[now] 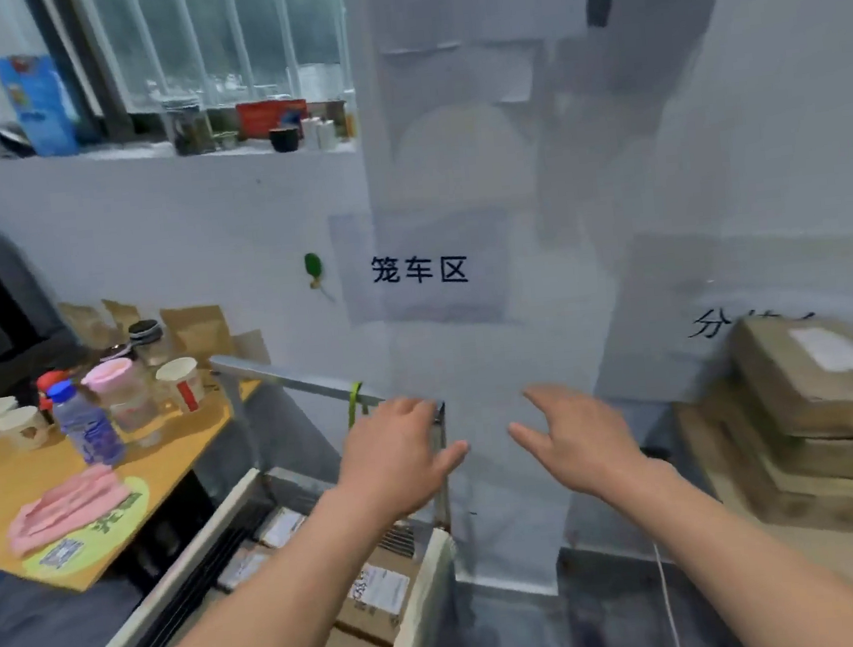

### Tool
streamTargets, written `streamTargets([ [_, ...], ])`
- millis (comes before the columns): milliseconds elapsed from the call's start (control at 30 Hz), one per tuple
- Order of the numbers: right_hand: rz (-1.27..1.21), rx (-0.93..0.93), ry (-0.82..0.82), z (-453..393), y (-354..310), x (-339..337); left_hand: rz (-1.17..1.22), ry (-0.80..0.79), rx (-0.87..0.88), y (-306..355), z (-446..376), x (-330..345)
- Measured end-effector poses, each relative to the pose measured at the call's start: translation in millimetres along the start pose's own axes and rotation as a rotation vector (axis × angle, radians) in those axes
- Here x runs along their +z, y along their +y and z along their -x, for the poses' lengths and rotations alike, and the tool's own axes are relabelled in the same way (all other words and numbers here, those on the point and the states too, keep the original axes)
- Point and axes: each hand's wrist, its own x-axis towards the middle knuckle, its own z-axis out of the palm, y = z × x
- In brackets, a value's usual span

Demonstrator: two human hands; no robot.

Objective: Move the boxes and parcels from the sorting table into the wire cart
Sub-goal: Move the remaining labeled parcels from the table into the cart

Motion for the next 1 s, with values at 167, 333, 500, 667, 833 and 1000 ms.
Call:
streamTargets([
  [167,0.027,0.106,0.057,-6,103,-36,0.011,0.014,0.145,95,-69,7],
  [333,0.057,0.209,0.095,0,183,-65,0.011,-0.005,0.260,176,-115,10],
  [500,0.031,0.337,0.156,13,245,-89,-0.007,-0.034,0.356,243,-151,19],
  [667,0.064,0.519,0.155,26,293,-103,0.025,-0.062,0.488,297,-187,34],
  [833,0.094,0.648,0.210,37,324,-119,0.087,-0.086,0.636,345,-220,44],
  [1000,0.122,0.777,0.289,40,348,-134,0.122,-0.059,0.771,384,-254,48],
])
